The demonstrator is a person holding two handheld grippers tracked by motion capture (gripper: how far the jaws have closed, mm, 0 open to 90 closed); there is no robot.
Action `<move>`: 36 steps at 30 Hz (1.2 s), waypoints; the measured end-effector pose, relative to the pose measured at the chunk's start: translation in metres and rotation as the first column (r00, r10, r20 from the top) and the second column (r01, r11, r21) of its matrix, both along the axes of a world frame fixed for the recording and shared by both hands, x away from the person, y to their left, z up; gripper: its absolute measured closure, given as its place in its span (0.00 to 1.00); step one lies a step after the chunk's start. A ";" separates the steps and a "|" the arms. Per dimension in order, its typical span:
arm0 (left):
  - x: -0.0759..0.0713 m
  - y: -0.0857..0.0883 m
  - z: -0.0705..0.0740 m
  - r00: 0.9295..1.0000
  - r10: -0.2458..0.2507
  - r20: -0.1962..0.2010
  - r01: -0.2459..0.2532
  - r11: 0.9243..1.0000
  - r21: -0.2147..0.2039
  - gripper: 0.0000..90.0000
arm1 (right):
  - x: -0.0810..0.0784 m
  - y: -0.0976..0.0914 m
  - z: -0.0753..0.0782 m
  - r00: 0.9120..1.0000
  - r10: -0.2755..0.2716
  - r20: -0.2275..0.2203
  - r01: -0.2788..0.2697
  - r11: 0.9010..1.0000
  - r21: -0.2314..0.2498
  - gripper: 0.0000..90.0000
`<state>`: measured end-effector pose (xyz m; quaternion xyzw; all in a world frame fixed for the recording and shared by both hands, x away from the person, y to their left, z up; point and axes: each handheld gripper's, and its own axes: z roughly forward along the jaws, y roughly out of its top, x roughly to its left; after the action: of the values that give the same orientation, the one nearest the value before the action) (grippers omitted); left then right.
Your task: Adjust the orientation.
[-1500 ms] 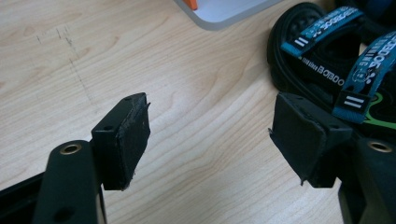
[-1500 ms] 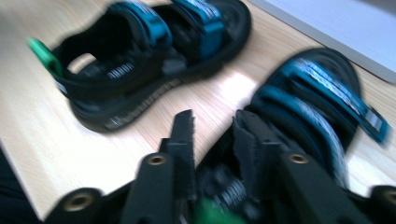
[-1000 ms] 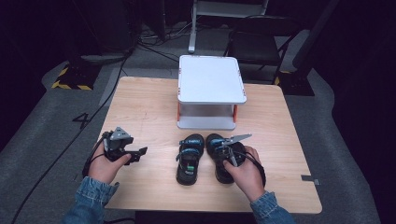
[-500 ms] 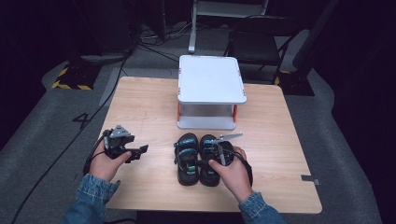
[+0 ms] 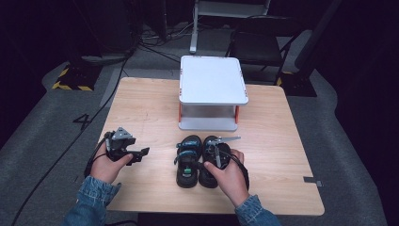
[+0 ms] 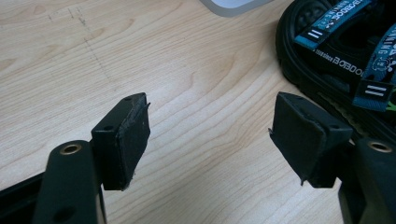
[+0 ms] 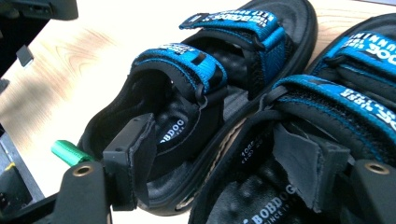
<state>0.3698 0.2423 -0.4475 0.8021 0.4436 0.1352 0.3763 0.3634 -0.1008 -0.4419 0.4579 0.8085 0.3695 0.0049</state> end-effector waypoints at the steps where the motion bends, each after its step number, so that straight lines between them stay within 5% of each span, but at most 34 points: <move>1: 0.000 -0.001 0.000 1.000 -0.001 0.004 0.001 1.000 0.001 0.31 | 0.001 0.000 0.000 1.000 -0.006 0.003 0.006 1.000 -0.001 0.32; 6: 0.001 -0.001 -0.001 1.000 0.000 -0.001 0.000 1.000 0.002 0.31 | 0.000 0.000 0.002 1.000 -0.010 0.015 0.011 1.000 -0.021 0.36; 9: 0.001 -0.001 -0.001 1.000 0.000 0.000 0.000 1.000 0.005 0.31 | 0.003 -0.009 0.001 0.999 -0.035 -0.036 0.037 0.997 0.061 0.37; 14: -0.001 -0.002 -0.003 1.000 -0.002 -0.004 0.002 1.000 0.017 0.31 | 0.001 -0.001 -0.002 0.997 -0.064 -0.031 0.066 0.995 0.073 0.32; 19: -0.005 0.002 -0.003 1.000 0.002 -0.003 -0.001 1.000 0.019 0.31 | -0.002 0.017 -0.009 0.998 -0.038 0.050 0.042 0.996 -0.081 0.31; 21: -0.005 0.004 -0.001 1.000 0.011 0.006 -0.011 1.000 0.008 0.31 | -0.006 0.024 -0.012 0.995 0.013 0.103 0.005 0.984 -0.176 0.29; 25: -0.003 0.003 -0.001 1.000 0.005 0.004 -0.005 1.000 0.006 0.31 | -0.008 0.020 -0.012 0.992 0.070 0.102 -0.042 0.966 -0.254 0.39; 36: 0.004 -0.005 -0.002 1.000 -0.016 0.003 0.016 1.000 0.017 0.31 | -0.011 0.013 -0.012 0.990 0.110 0.086 -0.083 0.959 -0.272 0.47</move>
<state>0.3741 0.2376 -0.4498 0.8087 0.4353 0.1371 0.3712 0.3524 -0.0875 -0.4535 0.3941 0.8711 0.2792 0.0892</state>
